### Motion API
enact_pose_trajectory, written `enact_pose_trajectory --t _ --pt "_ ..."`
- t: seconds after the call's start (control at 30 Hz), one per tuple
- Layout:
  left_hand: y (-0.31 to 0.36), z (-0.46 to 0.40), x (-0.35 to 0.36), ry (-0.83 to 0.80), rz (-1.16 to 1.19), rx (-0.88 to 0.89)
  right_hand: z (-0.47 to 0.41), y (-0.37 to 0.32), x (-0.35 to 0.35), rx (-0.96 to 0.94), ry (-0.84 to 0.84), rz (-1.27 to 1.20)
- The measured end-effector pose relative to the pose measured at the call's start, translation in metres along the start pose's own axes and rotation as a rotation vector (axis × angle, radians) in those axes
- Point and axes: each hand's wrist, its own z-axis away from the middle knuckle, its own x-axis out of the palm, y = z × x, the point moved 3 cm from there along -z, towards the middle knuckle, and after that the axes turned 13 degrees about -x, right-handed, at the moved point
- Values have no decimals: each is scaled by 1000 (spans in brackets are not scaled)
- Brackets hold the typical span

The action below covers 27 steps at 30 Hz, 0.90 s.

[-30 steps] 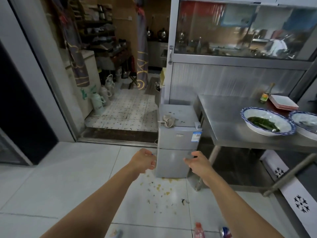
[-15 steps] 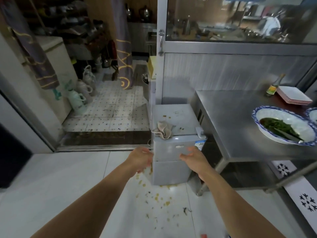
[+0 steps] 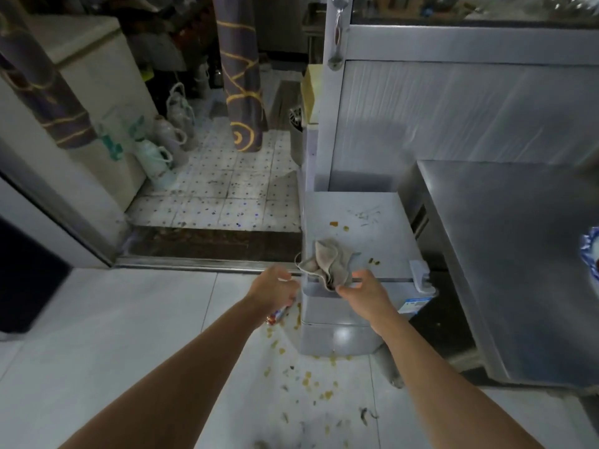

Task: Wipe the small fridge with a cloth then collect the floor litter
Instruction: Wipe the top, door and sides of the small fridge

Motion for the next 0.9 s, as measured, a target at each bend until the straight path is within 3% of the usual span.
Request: enact_pose_trajectory --t 0.13,0.4,0.57,0.9 --pt "14 -50 -3 -31 -45 -17 -39 6 10 25 1 -3" --pt "36 -154 -8 -98 -172 -54 -97 19 52 176 -79 234" --pt "50 -192 -6 -139 -220 -18 -119 22 64 194 72 366" --pt "71 -202 6 -200 -167 41 -126 29 36 134 253 251"
